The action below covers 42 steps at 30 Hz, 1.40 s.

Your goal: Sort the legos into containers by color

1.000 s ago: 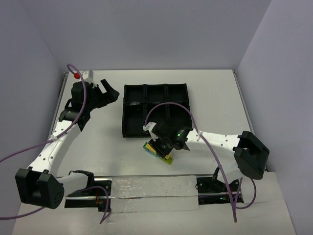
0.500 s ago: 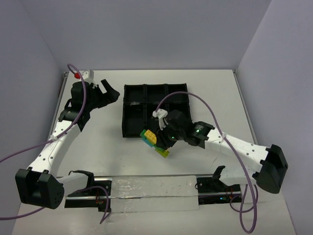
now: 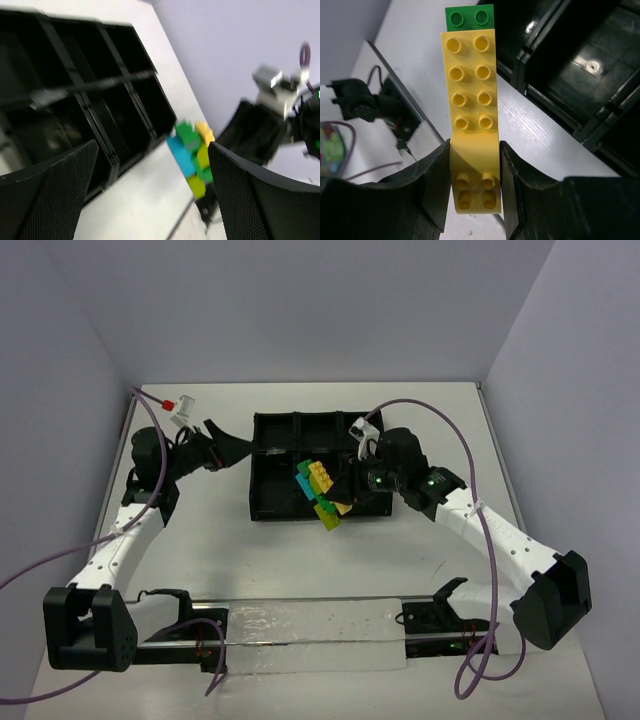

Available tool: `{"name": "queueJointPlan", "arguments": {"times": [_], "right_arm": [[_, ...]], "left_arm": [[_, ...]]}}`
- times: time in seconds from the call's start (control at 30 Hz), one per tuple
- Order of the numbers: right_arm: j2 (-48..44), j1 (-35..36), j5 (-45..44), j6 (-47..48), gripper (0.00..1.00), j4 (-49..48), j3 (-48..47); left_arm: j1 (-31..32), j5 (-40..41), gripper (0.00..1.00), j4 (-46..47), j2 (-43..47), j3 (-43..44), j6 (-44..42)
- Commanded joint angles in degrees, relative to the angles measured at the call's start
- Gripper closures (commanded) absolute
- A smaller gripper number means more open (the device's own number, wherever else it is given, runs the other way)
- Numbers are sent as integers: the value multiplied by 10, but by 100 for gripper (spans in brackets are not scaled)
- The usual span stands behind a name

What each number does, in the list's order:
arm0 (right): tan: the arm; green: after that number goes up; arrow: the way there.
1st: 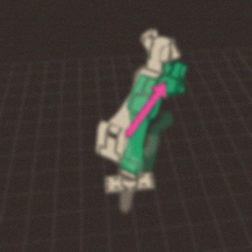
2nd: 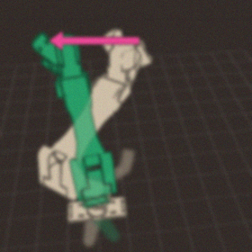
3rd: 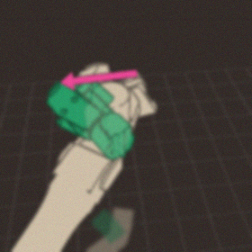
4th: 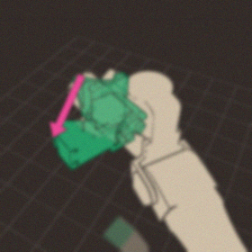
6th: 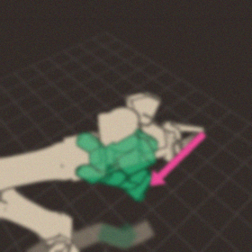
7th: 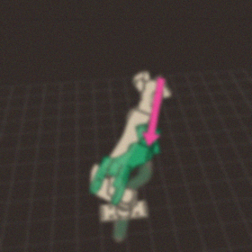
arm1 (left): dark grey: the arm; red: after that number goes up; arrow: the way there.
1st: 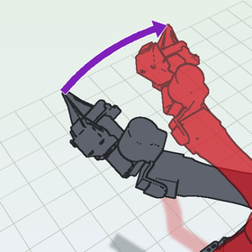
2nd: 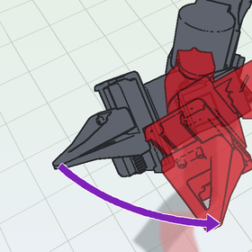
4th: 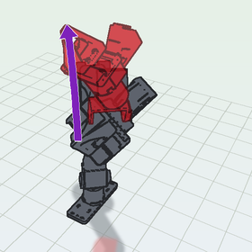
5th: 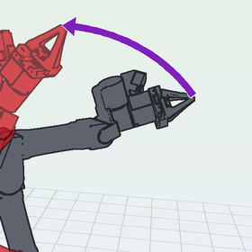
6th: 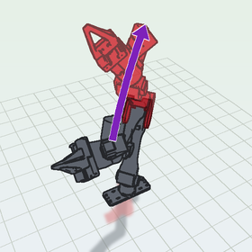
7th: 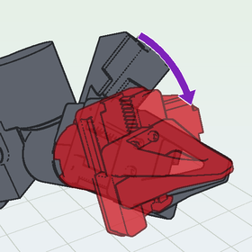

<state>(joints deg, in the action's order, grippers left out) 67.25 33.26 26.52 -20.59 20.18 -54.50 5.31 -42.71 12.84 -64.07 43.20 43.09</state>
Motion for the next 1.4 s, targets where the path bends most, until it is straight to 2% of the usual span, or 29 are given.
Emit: {"name": "queueJointPlan", "arguments": {"times": [0.0,0.2,0.37,0.57,0.77,1.1,1.37], "right_arm": [[5,-27,90,-87,77,-121,-32],[22,-43,138,-154,76,-205,-30],[38,-44,157,-189,77,-262,-34],[48,-44,166,-207,76,-288,-39],[55,-44,187,-219,76,-308,-41],[77,-44,247,-278,76,-406,-22],[88,-42,271,-289,75,-421,-21]], "left_arm": [[2,-125,1,257,-18,-68,129],[19,-149,1,398,-34,-108,197],[50,-132,1,444,-67,-107,234],[84,-123,1,589,-128,-117,308],[93,-117,1,680,-153,-121,356],[113,-126,3,697,-164,-94,358],[117,-116,8,717,-168,-78,376]]}}
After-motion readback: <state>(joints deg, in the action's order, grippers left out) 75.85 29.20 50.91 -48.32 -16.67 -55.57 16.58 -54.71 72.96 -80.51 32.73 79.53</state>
